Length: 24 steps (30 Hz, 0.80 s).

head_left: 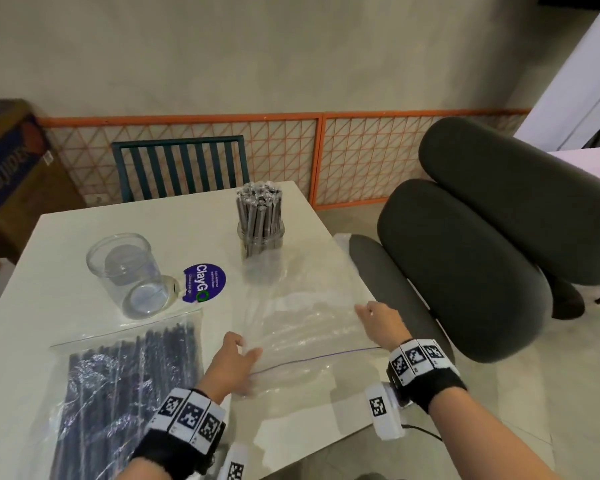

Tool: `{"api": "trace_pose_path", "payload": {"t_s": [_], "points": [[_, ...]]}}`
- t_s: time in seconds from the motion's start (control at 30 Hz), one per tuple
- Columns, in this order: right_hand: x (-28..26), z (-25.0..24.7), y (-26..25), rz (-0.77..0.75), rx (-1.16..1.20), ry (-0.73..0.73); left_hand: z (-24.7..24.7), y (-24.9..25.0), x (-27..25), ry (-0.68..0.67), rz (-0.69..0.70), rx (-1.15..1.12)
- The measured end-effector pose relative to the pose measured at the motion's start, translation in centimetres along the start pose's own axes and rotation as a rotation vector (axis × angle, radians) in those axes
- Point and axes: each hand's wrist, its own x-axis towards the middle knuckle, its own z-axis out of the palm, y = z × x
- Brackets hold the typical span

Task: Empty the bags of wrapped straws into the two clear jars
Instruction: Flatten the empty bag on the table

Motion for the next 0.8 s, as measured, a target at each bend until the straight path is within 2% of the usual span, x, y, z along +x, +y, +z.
{"api": "trace_pose_path", "payload": {"t_s": [0.07, 0.1, 0.17, 0.23, 0.3, 0.37, 0.4, 0.5, 0.57, 0.63, 0.8], "points": [[0.1, 0.7, 0.7, 0.018, -0.138, -0.162, -0.4, -0.4, -0.1, -0.119, -0.080, 0.226], [0.1, 0.9, 1.0, 0.018, -0.214, -0.189, -0.6, -0.4, 0.1, -0.105, -0.077, 0.343], [0.0, 1.1, 1.0, -0.036, -0.356, -0.138, -1.0, 0.2, 0.3, 0.028, 0.014, 0.474], [-0.2, 1.4, 0.6, -0.174, -0.404, -0.019, -1.1, 1.1, 0.5, 0.146, 0.174, 0.549], [-0.5, 2.4, -0.2, -0.368, -0.354, 0.027, -0.4, 1.7, 1.1, 0.153, 0.330, 0.670], [-0.7, 3.8, -0.8, -0.521, -0.348, -0.055, 1.0, 1.8, 1.8, 0.082, 0.406, 0.836], [-0.6, 4.6, -1.0, -0.551, -0.366, -0.129, 1.8, 1.5, 2.2, 0.021, 0.383, 0.924], [0.5, 6.6, -0.8, -0.491, -0.414, -0.442, 3.5, -1.4, 3.9, -0.228, 0.193, 1.098], [1.2, 7.9, -0.3, -0.440, -0.518, -0.570, 4.0, -3.7, 4.7, -0.324, 0.139, 1.119], [1.8, 9.1, 0.4, -0.416, -0.621, -0.561, 4.1, -4.8, 5.3, -0.314, 0.164, 1.126], [2.7, 9.8, 0.6, -0.393, -0.798, -0.445, 2.7, -3.2, 6.7, -0.308, 0.199, 1.200]]}}
